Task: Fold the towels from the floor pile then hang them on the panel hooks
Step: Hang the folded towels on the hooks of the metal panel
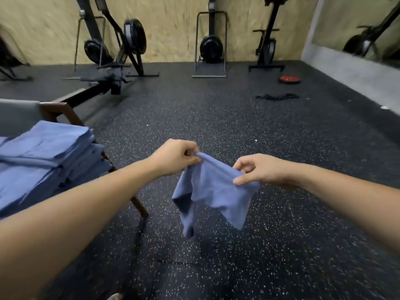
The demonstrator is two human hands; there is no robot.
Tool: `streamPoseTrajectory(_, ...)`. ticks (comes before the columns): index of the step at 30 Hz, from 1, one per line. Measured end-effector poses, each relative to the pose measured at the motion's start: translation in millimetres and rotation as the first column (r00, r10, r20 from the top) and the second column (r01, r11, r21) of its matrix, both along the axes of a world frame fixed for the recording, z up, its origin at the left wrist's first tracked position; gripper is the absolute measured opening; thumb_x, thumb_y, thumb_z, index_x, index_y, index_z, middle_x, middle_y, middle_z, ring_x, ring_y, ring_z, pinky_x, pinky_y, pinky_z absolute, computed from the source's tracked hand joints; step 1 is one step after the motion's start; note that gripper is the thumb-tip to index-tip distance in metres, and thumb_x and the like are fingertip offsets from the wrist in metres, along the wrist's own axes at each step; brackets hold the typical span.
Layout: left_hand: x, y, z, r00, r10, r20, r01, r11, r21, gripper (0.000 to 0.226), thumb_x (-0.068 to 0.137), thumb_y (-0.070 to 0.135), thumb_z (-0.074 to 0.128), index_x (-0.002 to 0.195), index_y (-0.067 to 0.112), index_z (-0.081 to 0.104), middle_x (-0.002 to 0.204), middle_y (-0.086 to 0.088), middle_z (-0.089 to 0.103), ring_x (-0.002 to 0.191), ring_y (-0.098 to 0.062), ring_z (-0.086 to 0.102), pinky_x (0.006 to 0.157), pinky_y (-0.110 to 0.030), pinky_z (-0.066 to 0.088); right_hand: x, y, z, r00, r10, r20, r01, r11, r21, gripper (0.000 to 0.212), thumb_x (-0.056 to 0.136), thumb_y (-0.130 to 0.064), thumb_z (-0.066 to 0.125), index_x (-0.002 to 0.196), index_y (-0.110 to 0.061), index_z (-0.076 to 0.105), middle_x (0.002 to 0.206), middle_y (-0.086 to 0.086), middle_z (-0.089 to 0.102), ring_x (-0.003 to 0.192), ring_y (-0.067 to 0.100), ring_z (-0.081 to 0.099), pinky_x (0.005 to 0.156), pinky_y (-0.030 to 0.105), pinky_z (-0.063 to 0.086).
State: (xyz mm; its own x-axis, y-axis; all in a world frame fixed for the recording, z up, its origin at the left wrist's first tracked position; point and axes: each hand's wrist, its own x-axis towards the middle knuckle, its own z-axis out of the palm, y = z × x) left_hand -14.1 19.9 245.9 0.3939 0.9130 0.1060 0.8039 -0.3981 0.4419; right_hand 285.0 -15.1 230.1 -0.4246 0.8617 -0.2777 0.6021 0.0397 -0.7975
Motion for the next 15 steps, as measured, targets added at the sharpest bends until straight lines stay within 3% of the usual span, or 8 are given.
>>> streamPoseTrajectory(5,-31,-10,32,0.991,0.120,0.053,-0.125,0.988,0.092,0.021,0.095,0.035,0.076,0.079,0.028,0.065,0.070,0.005,0.074,0.062,-0.013,0.073,0.071,-0.037,0.062,16,-27,46,0.992,-0.021,-0.121,0.009,0.996,-0.094,0.021,0.091,-0.022,0.084,0.110,-0.013,0.077,0.099,0.004,0.079,0.080,0.011,0.068,0.065,0.024,0.047)
streamPoseTrajectory(7,-37,-16,37,0.986,0.157,0.053,-0.162,0.981,0.109,0.020,0.094,0.036,0.076,0.080,0.028,0.066,0.071,0.007,0.075,0.066,-0.009,0.073,0.077,-0.035,0.060,10,-39,61,0.988,-0.027,-0.154,0.012,0.995,-0.098,0.015,0.093,-0.015,0.081,0.107,-0.010,0.076,0.090,0.003,0.076,0.072,0.010,0.066,0.058,0.019,0.046)
streamPoseTrajectory(11,-24,-39,47,0.986,0.159,0.041,-0.163,0.981,0.104,0.014,0.092,0.033,0.078,0.100,0.031,0.067,0.084,0.009,0.073,0.084,-0.015,0.072,0.073,-0.031,0.054,-12,-51,74,0.934,-0.181,-0.308,0.161,0.983,-0.091,0.008,0.096,-0.009,0.075,0.104,-0.007,0.074,0.066,0.002,0.048,0.052,0.008,0.038,0.044,0.016,0.031)
streamPoseTrajectory(13,-4,-61,56,0.980,0.091,0.178,-0.110,0.989,0.100,0.018,0.092,0.030,0.080,0.101,0.029,0.065,0.082,0.007,0.073,0.080,-0.014,0.072,0.071,-0.033,0.055,-26,-54,77,0.884,-0.252,-0.394,0.213,0.967,-0.140,0.007,0.098,-0.006,0.073,0.105,-0.006,0.074,0.067,0.002,0.050,0.054,0.009,0.040,0.048,0.017,0.034)
streamPoseTrajectory(15,20,-87,67,0.949,0.011,0.314,-0.047,0.993,0.107,0.016,0.093,0.029,0.080,0.093,0.028,0.064,0.079,0.005,0.073,0.074,-0.014,0.074,0.070,-0.034,0.058,-40,-55,77,0.832,-0.299,-0.467,0.245,0.954,-0.175,0.009,0.096,-0.003,0.074,0.104,-0.007,0.073,0.081,0.009,0.064,0.066,0.014,0.054,0.061,0.025,0.043)
